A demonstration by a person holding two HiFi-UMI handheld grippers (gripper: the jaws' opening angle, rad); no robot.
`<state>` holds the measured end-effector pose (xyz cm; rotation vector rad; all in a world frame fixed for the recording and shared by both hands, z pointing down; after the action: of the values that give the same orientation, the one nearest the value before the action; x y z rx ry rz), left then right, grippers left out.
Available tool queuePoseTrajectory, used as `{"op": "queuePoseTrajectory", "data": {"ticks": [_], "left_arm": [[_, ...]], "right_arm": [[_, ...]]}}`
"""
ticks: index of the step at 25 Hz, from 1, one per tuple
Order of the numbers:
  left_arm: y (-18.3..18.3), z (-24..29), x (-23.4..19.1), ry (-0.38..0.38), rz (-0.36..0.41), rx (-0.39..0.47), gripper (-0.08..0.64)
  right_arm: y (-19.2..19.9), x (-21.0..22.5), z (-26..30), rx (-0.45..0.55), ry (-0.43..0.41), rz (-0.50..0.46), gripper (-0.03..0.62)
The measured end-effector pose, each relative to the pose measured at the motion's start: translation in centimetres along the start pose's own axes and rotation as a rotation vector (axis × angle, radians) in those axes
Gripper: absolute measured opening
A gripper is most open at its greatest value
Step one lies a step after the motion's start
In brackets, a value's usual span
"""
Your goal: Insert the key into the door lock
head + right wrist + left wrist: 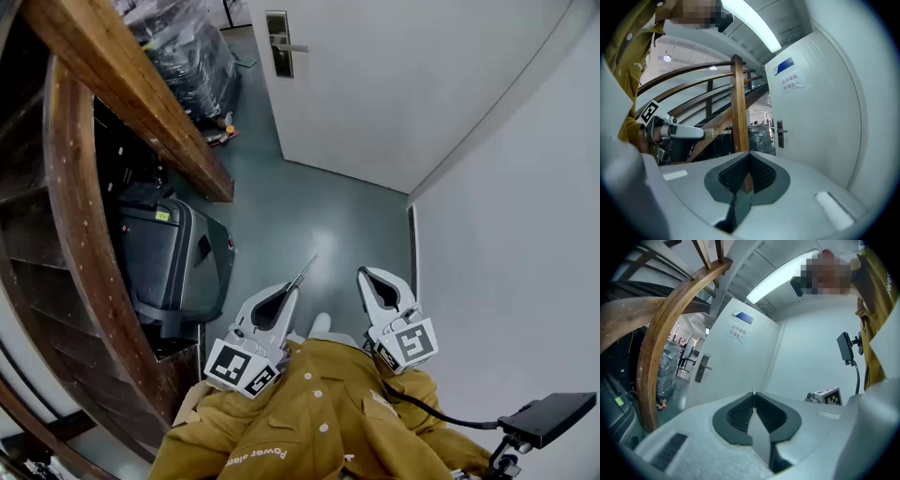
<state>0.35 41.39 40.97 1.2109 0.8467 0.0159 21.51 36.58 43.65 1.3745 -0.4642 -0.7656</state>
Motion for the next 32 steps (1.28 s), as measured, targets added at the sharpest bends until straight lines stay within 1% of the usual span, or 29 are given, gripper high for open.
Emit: {"op": "queuePoseTrajectory", "data": {"ticks": [5,8,11,14,16,17,18,21,25,28,32], "left_arm": [[0.1,-0.9,0.2,-0.012,0.004,-0.002,0.025],[0.4,-0.8,0.8,-0.004,0.009,-0.004,0.025],[0.5,-0.7,1.0,0.005,0.012,0.001,0.025],[0.9,-0.9,1.1,0.001,0.007,0.002,0.025],[1.2,-1.2,1.1,-0.006,0.0,0.003,0.025],[1.3,-1.3,1.0,-0.011,-0.006,0.004,0.025],[1.5,-1.4,0.8,-0.017,-0.016,0.004,0.025],[1.8,-1.4,0.1,-0.033,-0.048,-0.006,0.025],[1.2,-0.7,-1.9,-0.039,-0.07,-0.016,0.025],[0.5,0.1,-4.4,-0.047,-0.102,-0.014,0.025],[-2.2,1.8,-8.3,-0.031,-0.13,-0.007,0.025]], "right_arm": [[0.2,-0.9,-0.2,-0.002,-0.01,0.01,0.005],[-0.1,-0.9,-0.7,0.023,-0.005,0.005,0.005],[0.2,-0.9,-0.9,0.005,-0.013,-0.001,0.005],[0.2,-1.3,-1.1,0.031,-0.067,0.016,0.005],[0.1,-1.7,-1.2,0.08,-0.121,0.074,0.005],[0.1,-1.9,-1.1,0.096,-0.136,0.1,0.005],[0.2,-2.1,-1.1,0.096,-0.141,0.108,0.006],[0.7,-2.7,-0.5,0.043,-0.148,0.066,0.005],[1.3,-2.6,1.6,0.036,-0.16,0.078,0.005],[1.8,-2.1,3.9,-0.003,-0.157,0.096,0.005],[0.6,-1.3,8.2,-0.024,-0.136,0.082,0.005]]}}
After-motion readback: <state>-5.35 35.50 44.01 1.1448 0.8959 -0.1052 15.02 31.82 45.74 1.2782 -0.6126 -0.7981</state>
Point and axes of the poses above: the fingertips, and each gripper's own axes: z forward along the fingers, x to its right, y out of its underside, the point moved 8 cm from there along -z, backward along the fingers, and after that the axes turned 14 degrees about -z, right-handed, at the moved point
